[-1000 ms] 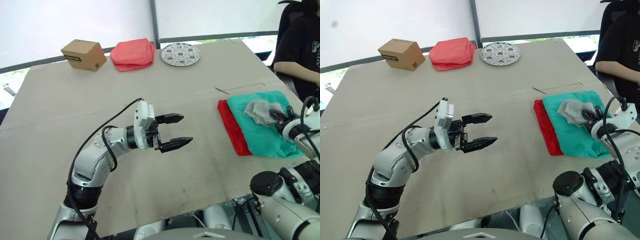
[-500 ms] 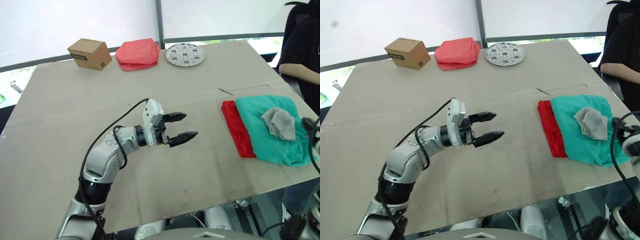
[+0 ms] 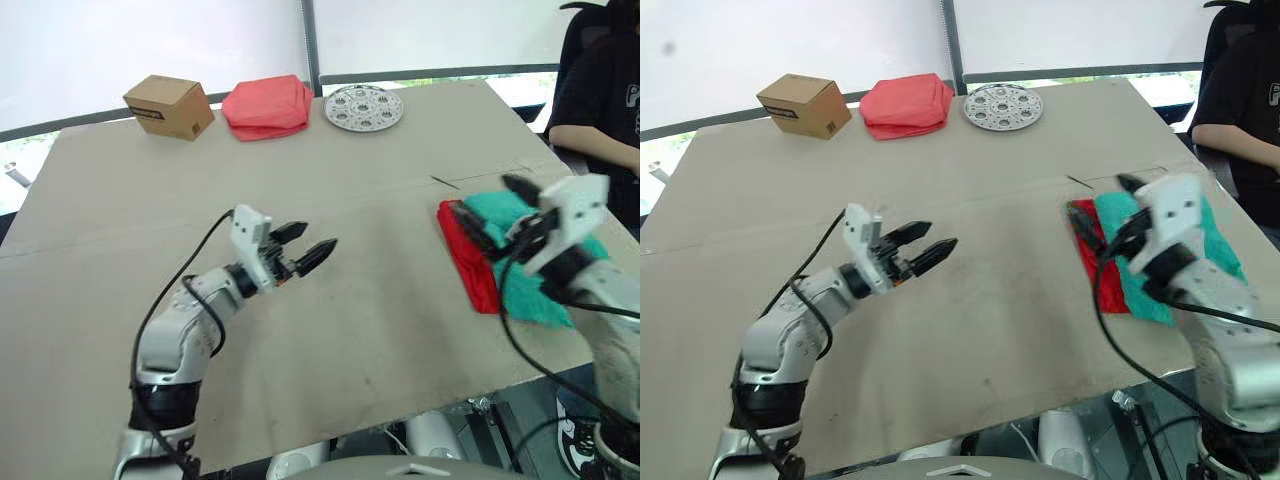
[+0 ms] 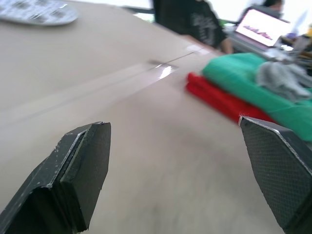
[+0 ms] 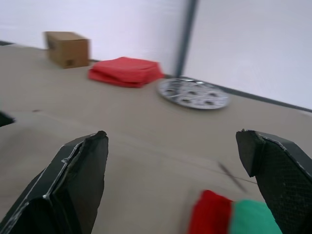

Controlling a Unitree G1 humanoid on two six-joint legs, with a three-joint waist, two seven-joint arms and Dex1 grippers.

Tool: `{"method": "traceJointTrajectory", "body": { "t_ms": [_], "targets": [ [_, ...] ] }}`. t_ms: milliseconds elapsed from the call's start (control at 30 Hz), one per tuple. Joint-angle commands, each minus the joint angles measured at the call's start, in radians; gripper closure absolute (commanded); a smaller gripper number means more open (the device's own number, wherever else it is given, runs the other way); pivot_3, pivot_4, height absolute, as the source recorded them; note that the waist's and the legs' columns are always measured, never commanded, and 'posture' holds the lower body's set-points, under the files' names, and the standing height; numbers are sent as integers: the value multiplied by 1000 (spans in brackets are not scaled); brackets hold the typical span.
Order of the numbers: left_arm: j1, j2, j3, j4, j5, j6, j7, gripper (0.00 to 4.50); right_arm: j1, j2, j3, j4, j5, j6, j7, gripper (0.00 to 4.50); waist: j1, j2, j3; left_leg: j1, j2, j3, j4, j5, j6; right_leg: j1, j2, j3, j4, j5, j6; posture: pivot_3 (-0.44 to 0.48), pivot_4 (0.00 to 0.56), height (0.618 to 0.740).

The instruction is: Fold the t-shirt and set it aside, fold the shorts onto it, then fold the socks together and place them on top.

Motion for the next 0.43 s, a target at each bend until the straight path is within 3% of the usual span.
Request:
{"method": "traceJointTrajectory", "body": {
  "t_ms": [33, 167, 233, 433],
  "targets": [
    [109, 61, 82, -147, -39, 14, -9, 0, 45, -52, 53, 64, -11, -125, 139, 59, 9, 0, 0, 0, 0, 0, 0, 0, 0, 0, -1, 0, 0, 0, 0, 0, 150, 740],
    [318, 159, 159, -234, -22, -27, -96, 0, 171, -153, -12, 71, 29, -163, 254, 59, 27, 0, 1, -2, -2, 0, -1, -2, 1, 0, -4, 0, -3, -2, -3, 0, 150, 740],
    [425, 190, 230, -245, -20, -52, -138, 0, 285, -217, -107, 56, 62, -163, 323, 59, 33, 1, 1, -2, -3, 1, 0, -4, 3, 0, -8, 0, -4, -3, -4, 0, 150, 740],
    [642, 211, 360, -253, -28, -114, -227, 0, 486, -315, -287, 31, 120, -179, 433, 59, 42, 1, 2, -1, 1, 3, 0, -6, 2, 1, -9, -1, -4, -6, 1, 0, 150, 740]
  ]
}}
